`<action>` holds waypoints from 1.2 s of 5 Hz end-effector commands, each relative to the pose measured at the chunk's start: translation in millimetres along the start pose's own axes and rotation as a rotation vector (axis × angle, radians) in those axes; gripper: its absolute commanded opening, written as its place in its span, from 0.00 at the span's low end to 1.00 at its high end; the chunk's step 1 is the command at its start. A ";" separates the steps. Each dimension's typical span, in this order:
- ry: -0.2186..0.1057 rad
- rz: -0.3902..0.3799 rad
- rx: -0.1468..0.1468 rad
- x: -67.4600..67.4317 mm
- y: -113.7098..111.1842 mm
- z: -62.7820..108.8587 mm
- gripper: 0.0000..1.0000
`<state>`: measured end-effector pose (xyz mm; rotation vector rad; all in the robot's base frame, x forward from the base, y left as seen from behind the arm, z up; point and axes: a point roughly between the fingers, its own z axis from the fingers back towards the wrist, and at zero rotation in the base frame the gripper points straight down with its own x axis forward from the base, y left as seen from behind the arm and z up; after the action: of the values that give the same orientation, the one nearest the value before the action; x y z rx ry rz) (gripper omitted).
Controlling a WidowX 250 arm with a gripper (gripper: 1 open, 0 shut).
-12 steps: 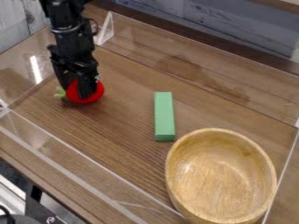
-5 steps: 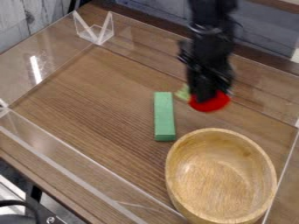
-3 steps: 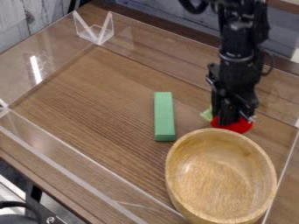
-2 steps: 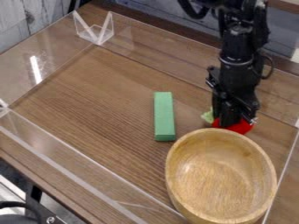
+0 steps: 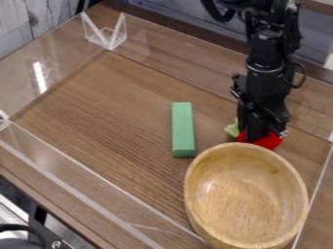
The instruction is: Move the red object to the right side of the table
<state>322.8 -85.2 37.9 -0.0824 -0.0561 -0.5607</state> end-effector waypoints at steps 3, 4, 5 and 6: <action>-0.040 0.053 0.034 36.4 -1.1 16.6 0.00; -0.037 0.098 0.034 32.2 6.4 10.2 1.00; -0.032 0.134 0.035 25.9 11.8 4.9 0.00; -0.023 0.070 0.032 21.3 24.0 9.5 0.00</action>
<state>347.1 -79.1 35.4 -0.0644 -0.0451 -0.4916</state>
